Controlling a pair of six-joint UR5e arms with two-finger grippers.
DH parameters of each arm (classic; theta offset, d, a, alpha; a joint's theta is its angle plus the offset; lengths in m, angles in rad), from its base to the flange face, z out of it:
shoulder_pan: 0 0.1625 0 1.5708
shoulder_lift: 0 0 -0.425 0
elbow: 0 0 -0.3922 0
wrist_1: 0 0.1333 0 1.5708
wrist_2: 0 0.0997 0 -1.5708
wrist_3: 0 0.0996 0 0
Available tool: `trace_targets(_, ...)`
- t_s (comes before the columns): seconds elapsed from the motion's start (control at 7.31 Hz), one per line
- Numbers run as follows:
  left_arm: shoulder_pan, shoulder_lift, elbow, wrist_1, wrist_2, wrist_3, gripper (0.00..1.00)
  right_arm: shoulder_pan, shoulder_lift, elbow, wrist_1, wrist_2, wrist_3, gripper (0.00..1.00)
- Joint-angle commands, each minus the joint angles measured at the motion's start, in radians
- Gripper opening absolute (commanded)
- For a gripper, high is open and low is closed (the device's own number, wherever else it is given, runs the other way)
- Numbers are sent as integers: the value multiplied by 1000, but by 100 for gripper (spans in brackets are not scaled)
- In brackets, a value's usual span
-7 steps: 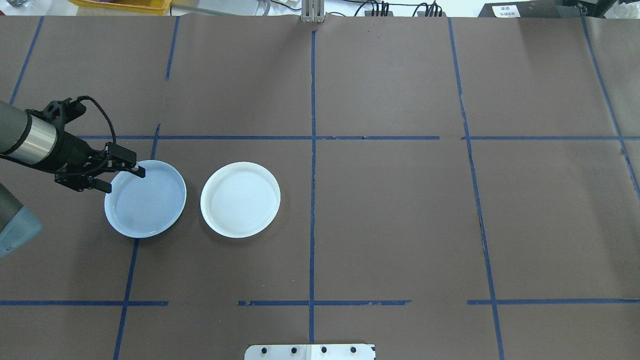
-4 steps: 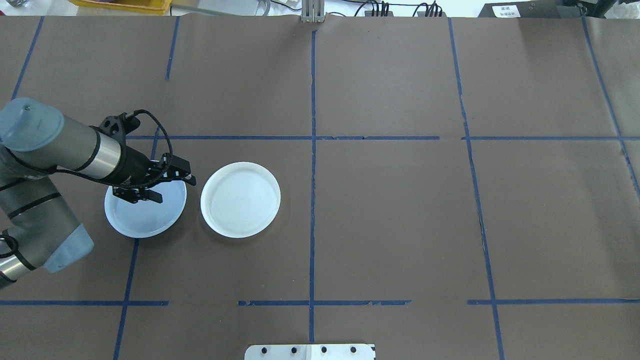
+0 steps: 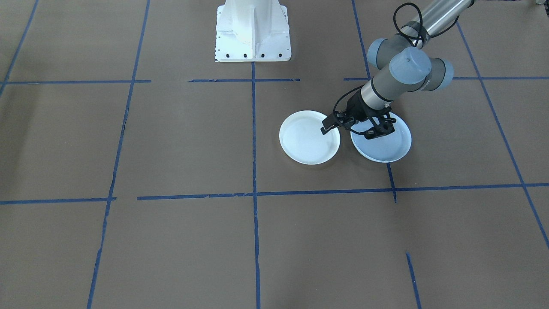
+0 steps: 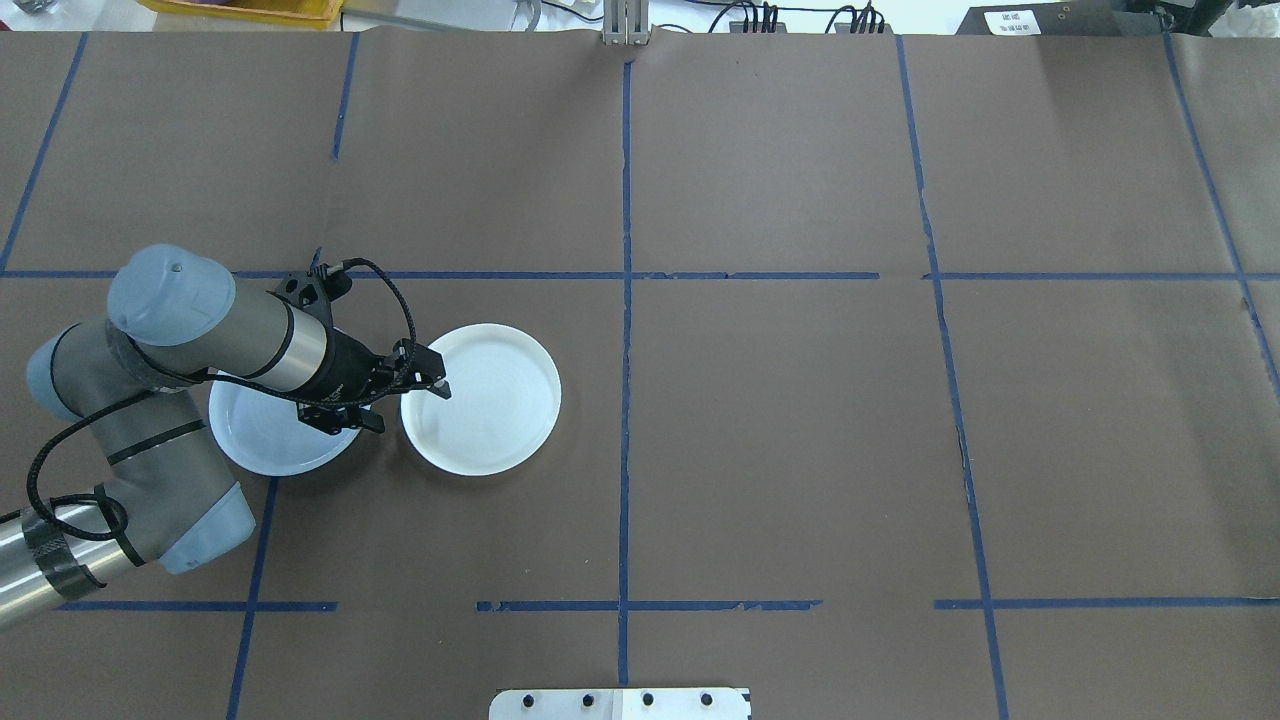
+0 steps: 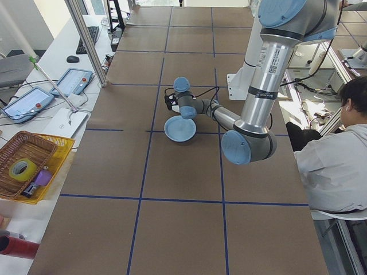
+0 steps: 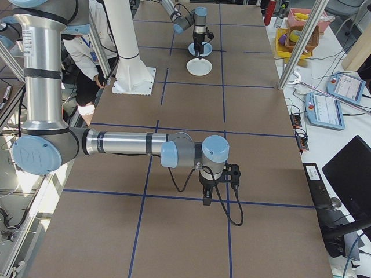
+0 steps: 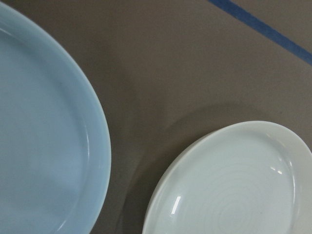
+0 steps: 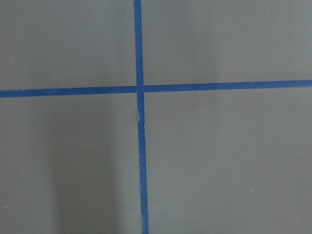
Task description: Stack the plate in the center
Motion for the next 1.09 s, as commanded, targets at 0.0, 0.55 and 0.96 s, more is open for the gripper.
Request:
trace_targets(0.0, 8, -4, 6, -3, -5, -4, 55, 0, 0, 0, 0, 0, 1, 100)
trace_targets(0.55, 5, 2, -3, -5, -104, 2, 0, 0, 0, 0, 0, -1, 1, 100)
trace_targets(0.96, -45, 7, -24, -14, -186, 2, 0, 0, 0, 0, 0, -1, 1, 100)
